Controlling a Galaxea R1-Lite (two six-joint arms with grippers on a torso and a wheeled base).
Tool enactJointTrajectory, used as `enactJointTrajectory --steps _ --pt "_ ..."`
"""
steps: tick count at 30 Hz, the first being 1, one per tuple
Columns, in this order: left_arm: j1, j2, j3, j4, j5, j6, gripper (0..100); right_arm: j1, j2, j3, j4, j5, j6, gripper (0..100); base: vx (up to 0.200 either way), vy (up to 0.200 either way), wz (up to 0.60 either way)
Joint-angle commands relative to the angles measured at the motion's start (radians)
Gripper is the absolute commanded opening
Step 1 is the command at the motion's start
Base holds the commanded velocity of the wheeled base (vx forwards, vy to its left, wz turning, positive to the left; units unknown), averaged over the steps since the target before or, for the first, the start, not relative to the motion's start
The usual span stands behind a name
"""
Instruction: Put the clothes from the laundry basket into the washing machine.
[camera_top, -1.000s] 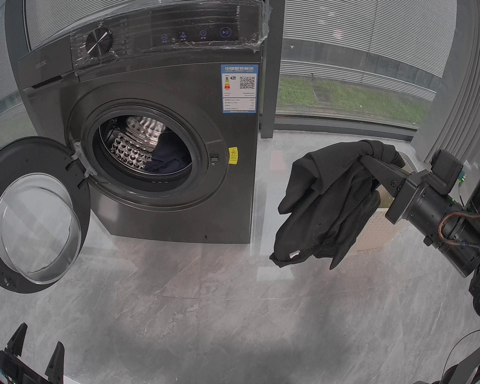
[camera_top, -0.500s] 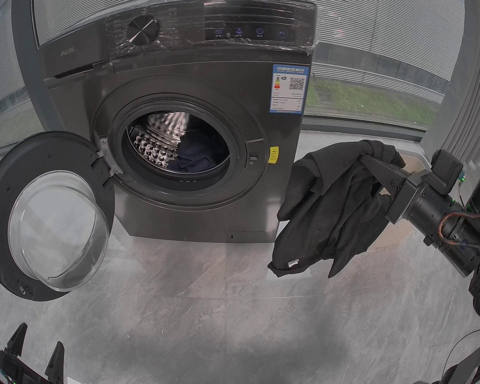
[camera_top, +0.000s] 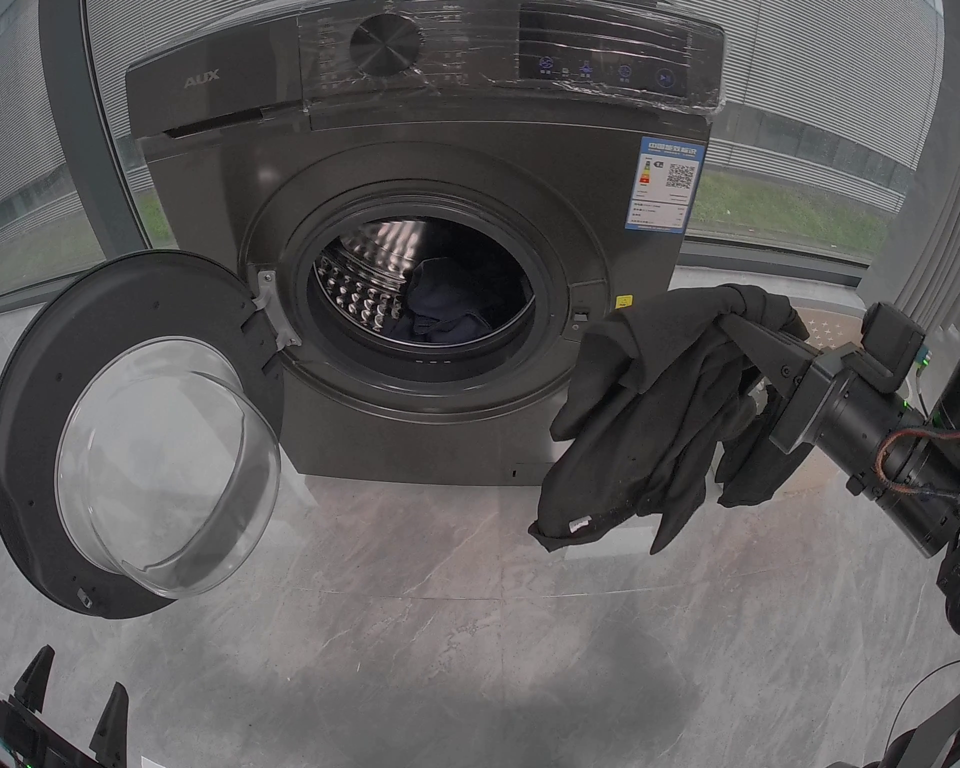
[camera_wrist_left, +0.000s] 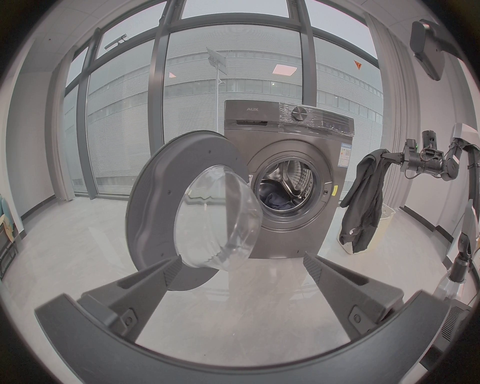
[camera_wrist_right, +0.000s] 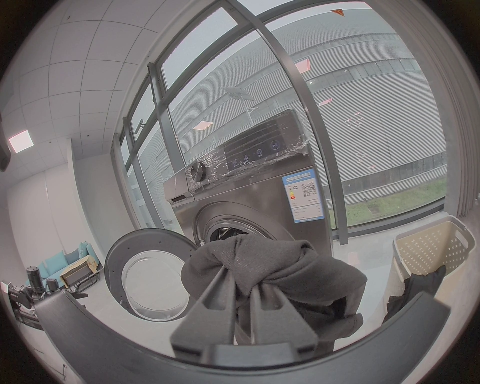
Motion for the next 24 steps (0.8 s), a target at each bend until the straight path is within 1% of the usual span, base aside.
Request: enactJointTrajectory --steps 1,8,18,20,21,22,23,24 --pt "0.0 -0.013 0.016 0.0 0.0 0.0 100 0.0 0.002 0.001 0.0 0.0 0.0 0 0.0 0.0 0.0" --pt "0.0 -0.015 0.016 0.002 0.0 0.0 100 0.013 0.003 0.007 0.0 0.0 0.002 0 0.0 0.0 0.0" --pt "0.0 -0.015 0.016 0.0 0.0 0.001 100 0.016 0.011 0.007 -0.002 0.0 0.002 0 0.0 0.2 0.0" --pt "0.002 -0.015 0.016 0.0 0.0 0.006 100 0.033 0.012 0.005 -0.002 0.0 0.002 0 0.0 0.2 0.0" --pt "0.002 -0.015 0.016 -0.002 0.0 0.007 100 0.036 0.014 0.005 -0.002 0.0 0.002 0 0.0 0.0 0.0" --pt "0.002 -0.016 0.018 -0.002 0.003 0.021 100 0.073 0.02 0.004 0.0 -0.001 0.011 0 0.0 0.0 0.0" --pt "0.002 -0.016 0.018 -0.002 0.003 0.021 100 0.073 0.02 0.004 0.0 -0.001 0.011 0 0.0 0.0 0.0" --pt "0.002 -0.016 0.018 -0.002 -0.001 0.03 100 0.094 0.025 0.005 0.006 -0.003 0.012 0 0.0 0.0 0.0"
